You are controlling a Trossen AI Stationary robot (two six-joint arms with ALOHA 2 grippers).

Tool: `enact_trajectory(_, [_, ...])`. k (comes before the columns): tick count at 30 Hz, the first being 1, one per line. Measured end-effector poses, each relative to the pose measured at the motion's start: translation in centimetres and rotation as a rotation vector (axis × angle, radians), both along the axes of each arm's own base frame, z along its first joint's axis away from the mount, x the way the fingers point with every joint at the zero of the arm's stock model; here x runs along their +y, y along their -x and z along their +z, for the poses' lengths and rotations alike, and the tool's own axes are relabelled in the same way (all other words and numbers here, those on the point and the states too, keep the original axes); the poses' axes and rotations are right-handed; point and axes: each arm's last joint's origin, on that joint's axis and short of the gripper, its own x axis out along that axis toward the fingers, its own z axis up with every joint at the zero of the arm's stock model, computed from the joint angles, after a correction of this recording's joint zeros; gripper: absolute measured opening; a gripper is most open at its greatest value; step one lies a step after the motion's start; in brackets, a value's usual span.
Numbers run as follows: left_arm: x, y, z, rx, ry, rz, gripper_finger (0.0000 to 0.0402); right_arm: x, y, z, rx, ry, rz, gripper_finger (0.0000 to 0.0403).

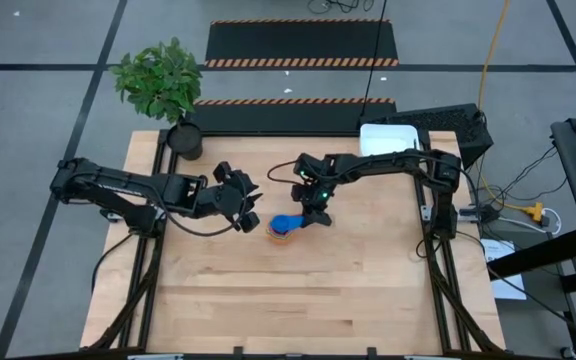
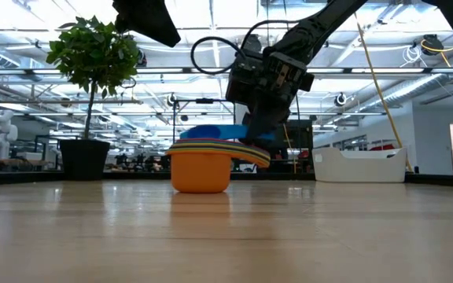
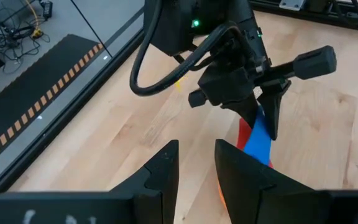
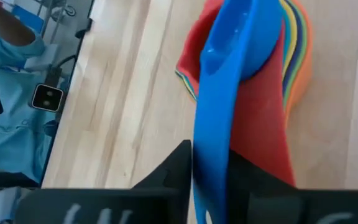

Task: Nest measuring cups in basket
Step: Stack the blue measuring cup into the red measuring cup

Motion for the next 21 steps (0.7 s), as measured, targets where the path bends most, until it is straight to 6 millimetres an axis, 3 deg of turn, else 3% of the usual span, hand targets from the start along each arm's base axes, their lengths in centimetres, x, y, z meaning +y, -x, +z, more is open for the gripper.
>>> enact_trajectory(6, [0.0,0.0,0.0,-0.001,0.000,0.000,0.0108,-0.4,0.1,0.0,0.003,0.007,-0.014,0.0102])
enact_trajectory(13, [0.0,0.0,0.0,-0.001,0.001,0.000,0.0108,-0.9,-0.1,0.0,0.012,0.156,-0.081,0.0158])
enact_trajectory(21, [0.0,0.0,0.0,-0.001,0.000,0.000,0.0108,-0.6,-0.1,1.3,-0.037,0.181,-0.085,0.0189])
